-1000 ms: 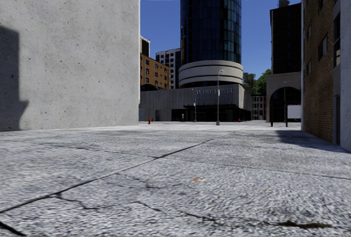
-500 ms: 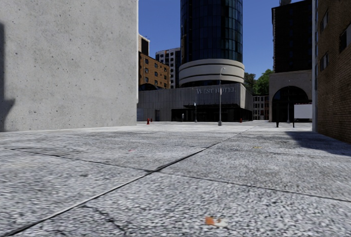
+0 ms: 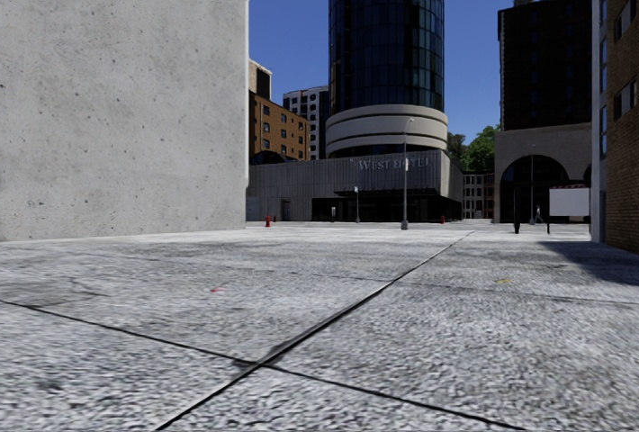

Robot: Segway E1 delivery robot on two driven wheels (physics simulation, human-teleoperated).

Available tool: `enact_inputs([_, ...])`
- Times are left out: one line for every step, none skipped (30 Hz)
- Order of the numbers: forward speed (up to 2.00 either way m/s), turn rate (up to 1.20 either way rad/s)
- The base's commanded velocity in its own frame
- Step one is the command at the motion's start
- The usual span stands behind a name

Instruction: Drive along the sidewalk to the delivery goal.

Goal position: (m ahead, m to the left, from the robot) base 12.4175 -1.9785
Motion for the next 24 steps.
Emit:
enact_inputs([2.0,0.0])
enact_inputs([2.0,0.0])
enact_inputs([2.0,0.0])
enact_inputs([2.0,0.0])
enact_inputs([2.0,0.0])
enact_inputs([2.0,0.0])
enact_inputs([2.0,0.0])
enact_inputs([2.0,0.0])
enact_inputs([2.0,0.0])
enact_inputs([2.0,0.0])
enact_inputs([2.0,0.0])
enact_inputs([2.0,0.0])
enact_inputs([2.0,0.0])
enact_inputs([2.0,0.0])
enact_inputs([2.0,0.0])
enact_inputs([2.0,0.0])
enact_inputs([2.0,0.0])
enact_inputs([2.0,0.0])
enact_inputs([2.0,0.0])
enact_inputs([2.0,0.0])
enact_inputs([2.0,0.0])
enact_inputs([2.0,0.0])
enact_inputs([2.0,0.0])
enact_inputs([2.0,0.0])
